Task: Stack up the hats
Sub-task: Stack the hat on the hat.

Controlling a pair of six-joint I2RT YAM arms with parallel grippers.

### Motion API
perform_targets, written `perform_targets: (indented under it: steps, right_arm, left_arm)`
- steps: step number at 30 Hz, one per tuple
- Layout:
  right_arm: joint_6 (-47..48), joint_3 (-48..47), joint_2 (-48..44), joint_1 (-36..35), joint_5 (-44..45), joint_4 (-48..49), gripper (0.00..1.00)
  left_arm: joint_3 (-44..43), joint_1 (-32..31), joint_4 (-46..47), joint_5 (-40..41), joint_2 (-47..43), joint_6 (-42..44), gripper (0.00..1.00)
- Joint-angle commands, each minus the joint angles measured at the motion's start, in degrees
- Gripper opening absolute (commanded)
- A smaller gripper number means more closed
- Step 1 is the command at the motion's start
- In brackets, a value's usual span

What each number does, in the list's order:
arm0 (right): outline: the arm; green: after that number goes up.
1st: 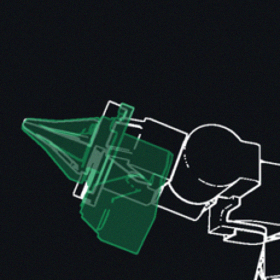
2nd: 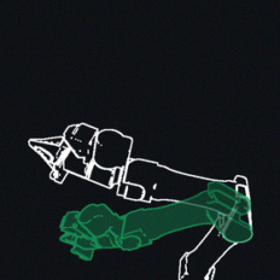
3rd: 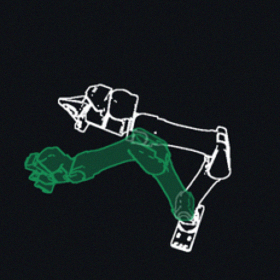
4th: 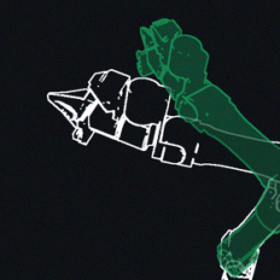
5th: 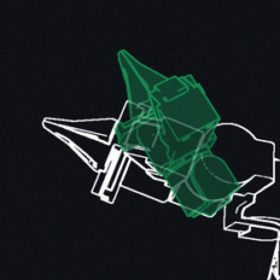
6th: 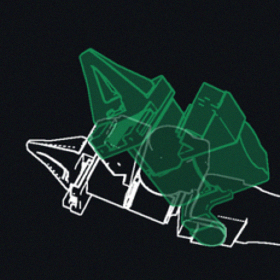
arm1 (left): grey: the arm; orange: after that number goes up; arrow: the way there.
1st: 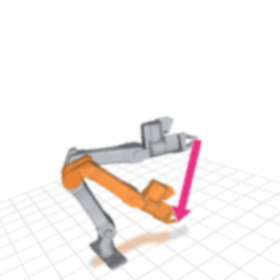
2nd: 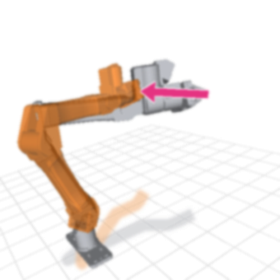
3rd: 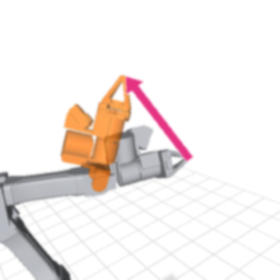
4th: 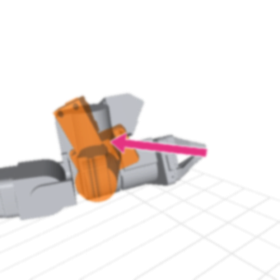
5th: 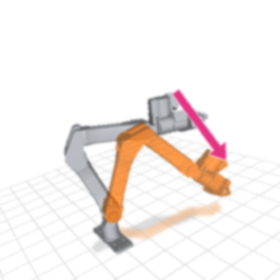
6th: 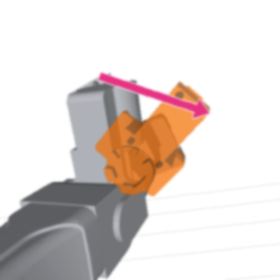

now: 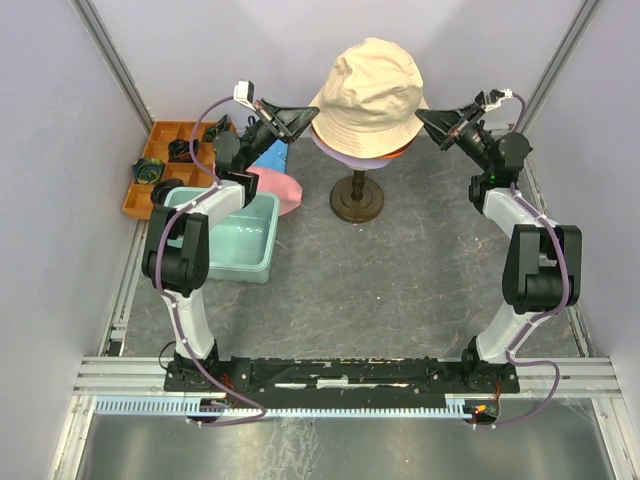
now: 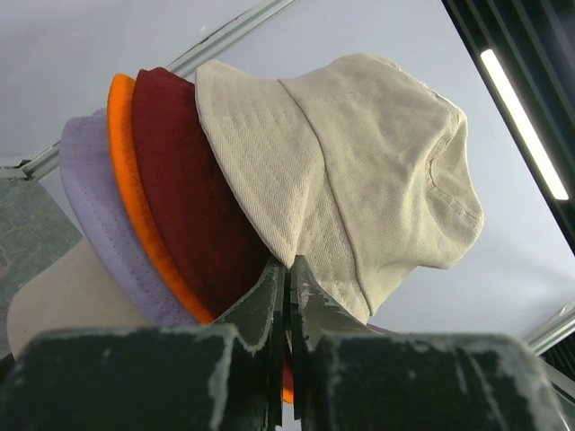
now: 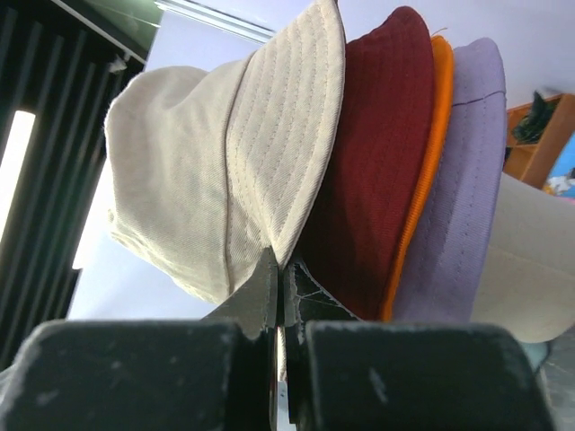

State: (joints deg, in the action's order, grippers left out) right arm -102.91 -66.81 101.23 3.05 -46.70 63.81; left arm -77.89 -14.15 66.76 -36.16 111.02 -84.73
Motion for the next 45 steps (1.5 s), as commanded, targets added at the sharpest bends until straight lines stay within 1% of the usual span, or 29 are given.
perform_targets:
  steps: [1, 3, 4, 8, 10, 13, 15, 18, 21, 24, 27, 29, 32, 36, 39, 43, 45]
  right_arm:
    - [13.95, -0.88, -1.29, 0.58, -5.53, -19.89, 0.0]
    - [18.62, -1.69, -2.69, -0.43, -5.44, -26.99, 0.0]
    - [20.07, -1.63, -3.14, -0.96, -5.16, -29.06, 0.0]
    - [20.51, 0.54, -3.9, -1.82, -3.8, -29.56, 0.0]
    - [20.58, 1.62, -4.56, -2.13, -3.21, -29.59, 0.0]
    - [22.03, 1.87, -5.95, -3.22, -2.33, -32.16, 0.0]
    - [23.69, 1.12, -6.94, -4.76, -1.45, -34.98, 0.0]
    - [24.77, 0.36, -7.88, -7.14, 0.64, -37.71, 0.0]
    - [25.53, -0.06, -8.85, -9.14, 2.51, -39.59, 0.0]
    - [26.94, 0.27, -10.15, -9.62, 4.03, -42.29, 0.0]
    - [29.42, 1.0, -12.14, -9.62, 6.18, -45.24, 0.0]
    - [30.01, 1.39, -13.09, -9.63, 7.36, -45.83, 0.0]
    - [30.11, 0.74, -13.08, -9.64, 7.55, -46.12, 0.0]
    - [30.69, -0.01, -13.09, -9.64, 7.91, -47.16, 0.0]
    - [31.26, -0.02, -13.57, -9.64, 8.53, -48.28, 0.0]
    - [31.59, 0.71, -14.5, -9.72, 9.87, -48.87, 0.0]
    - [31.55, 1.1, -15.17, -9.93, 10.73, -48.92, 0.0]
  left_arm:
    - [-2.39, 3.0, -3.87, -2.67, 4.29, -0.52, 0.03]
    - [-4.94, 3.27, -4.79, -3.02, 5.47, -0.8, 0.06]
    - [-6.24, 3.29, -5.09, -2.99, 6.16, -1.18, 0.08]
    - [-12.93, 3.59, -7.65, -3.36, 9.49, -1.84, 0.18]
    - [-16.67, 3.58, -9.28, -3.63, 11.14, -1.84, 0.2]
    - [-22.85, 3.56, -12.16, -3.93, 13.98, -1.82, 0.22]
    - [-28.84, 3.59, -14.61, -4.18, 16.55, -1.83, 0.23]
    - [-33.81, 3.6, -15.84, -4.22, 19.42, -2.8, 0.24]
    - [-36.63, 3.53, -16.35, -4.05, 21.34, -3.56, 0.24]
    - [-36.83, 3.8, -15.32, -4.16, 21.34, -4.65, 0.25]
    - [-32.25, 5.0, -12.12, -4.52, 18.36, -5.68, 0.27]
    - [-25.74, 6.53, -9.91, -4.13, 14.24, -5.25, 0.3]
    - [-13.57, 9.41, -8.46, -3.78, 7.11, -3.45, 0.33]
    - [-2.63, 12.82, -7.89, -4.2, -2.17, -2.55, 0.39]
    - [2.79, 12.87, -7.85, -4.25, -9.48, -3.21, 0.43]
    - [8.01, 11.32, -8.05, -3.12, -17.11, -5.51, 0.5]
    - [10.37, 9.84, -7.96, -2.16, -20.34, -6.51, 0.51]
